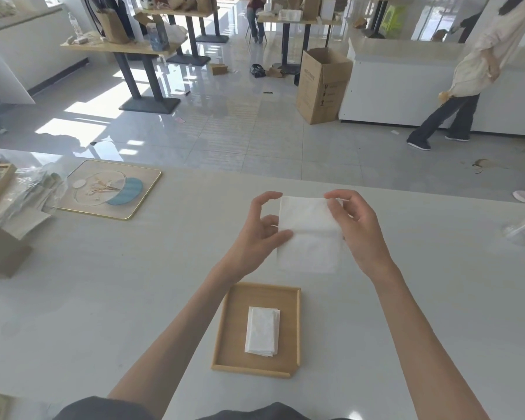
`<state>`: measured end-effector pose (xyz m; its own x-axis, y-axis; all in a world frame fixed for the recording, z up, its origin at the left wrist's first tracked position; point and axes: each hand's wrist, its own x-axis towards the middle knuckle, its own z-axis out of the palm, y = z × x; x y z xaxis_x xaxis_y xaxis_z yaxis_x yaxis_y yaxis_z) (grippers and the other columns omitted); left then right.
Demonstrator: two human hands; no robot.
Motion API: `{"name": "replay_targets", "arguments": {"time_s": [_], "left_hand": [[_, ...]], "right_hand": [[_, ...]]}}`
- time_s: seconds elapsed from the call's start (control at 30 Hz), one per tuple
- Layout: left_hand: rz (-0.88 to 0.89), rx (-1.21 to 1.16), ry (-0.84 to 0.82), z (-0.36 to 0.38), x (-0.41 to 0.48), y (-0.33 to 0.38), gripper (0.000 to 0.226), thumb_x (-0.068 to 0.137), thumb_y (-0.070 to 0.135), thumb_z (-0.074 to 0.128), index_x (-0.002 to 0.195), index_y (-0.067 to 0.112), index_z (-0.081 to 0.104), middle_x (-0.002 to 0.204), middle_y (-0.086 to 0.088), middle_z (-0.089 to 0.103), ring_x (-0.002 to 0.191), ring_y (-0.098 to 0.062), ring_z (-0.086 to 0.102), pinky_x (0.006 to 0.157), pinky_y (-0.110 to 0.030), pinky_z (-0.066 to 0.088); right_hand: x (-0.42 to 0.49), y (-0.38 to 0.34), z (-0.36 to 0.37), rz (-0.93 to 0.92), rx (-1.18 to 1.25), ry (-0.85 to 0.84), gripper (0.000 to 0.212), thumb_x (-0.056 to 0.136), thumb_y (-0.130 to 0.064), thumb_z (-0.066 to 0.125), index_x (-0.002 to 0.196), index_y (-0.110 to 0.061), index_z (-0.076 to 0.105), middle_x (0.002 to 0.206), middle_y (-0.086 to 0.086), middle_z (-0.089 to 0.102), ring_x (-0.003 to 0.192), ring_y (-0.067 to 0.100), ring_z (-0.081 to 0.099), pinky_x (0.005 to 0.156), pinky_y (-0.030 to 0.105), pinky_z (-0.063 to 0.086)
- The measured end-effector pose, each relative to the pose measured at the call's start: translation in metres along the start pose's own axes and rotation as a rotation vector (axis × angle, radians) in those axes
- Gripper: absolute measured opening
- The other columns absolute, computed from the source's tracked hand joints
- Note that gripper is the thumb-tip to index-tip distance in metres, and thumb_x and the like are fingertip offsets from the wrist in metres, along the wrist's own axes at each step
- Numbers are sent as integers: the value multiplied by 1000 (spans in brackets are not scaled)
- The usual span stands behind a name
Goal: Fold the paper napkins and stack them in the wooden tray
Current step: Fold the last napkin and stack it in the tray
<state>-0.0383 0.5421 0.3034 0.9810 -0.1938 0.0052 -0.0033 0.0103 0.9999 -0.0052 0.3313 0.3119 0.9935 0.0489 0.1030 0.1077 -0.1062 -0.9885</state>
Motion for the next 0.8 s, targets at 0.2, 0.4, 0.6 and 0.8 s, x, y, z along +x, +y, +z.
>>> {"name": "replay_targets", "arguments": {"time_s": [0.2, 0.4, 0.6, 0.8], "left_hand": [[59, 124, 110, -3, 10, -1, 24, 97, 1, 62, 120, 9, 61, 99, 3, 67, 85, -13, 66, 80, -36, 55], [48, 159, 100, -3, 12, -4, 37, 92, -1, 67, 125, 16, 62, 110, 1, 68, 97, -12, 67, 82, -29, 58], [68, 320, 166, -4, 17, -5, 30, 94, 7, 67, 117, 25, 64, 98, 6, 67, 88, -10, 64, 83, -28, 56], [125, 576, 187, -7, 19, 0, 26, 97, 10, 61, 121, 18, 63, 111, -3, 62, 88, -11, 59, 81, -16, 47]], "right_hand": [[-11, 6, -5, 120, 84, -169, 32, 92, -18, 73, 120, -28, 62, 116, 6, 73, 101, 23, 69, 90, 40, 57], [-13, 9, -3, 95, -28, -223, 50, 86, 0, 76, 124, -28, 58, 123, 1, 64, 103, 15, 66, 87, 29, 57], [-7, 8, 2, 57, -49, -97, 20, 95, -12, 69, 114, -19, 66, 74, -21, 65, 71, 5, 58, 66, 14, 45], [-4, 10, 7, 17, -221, -52, 27, 88, -11, 76, 112, -22, 69, 106, -10, 71, 90, 14, 66, 77, 17, 52]]}}
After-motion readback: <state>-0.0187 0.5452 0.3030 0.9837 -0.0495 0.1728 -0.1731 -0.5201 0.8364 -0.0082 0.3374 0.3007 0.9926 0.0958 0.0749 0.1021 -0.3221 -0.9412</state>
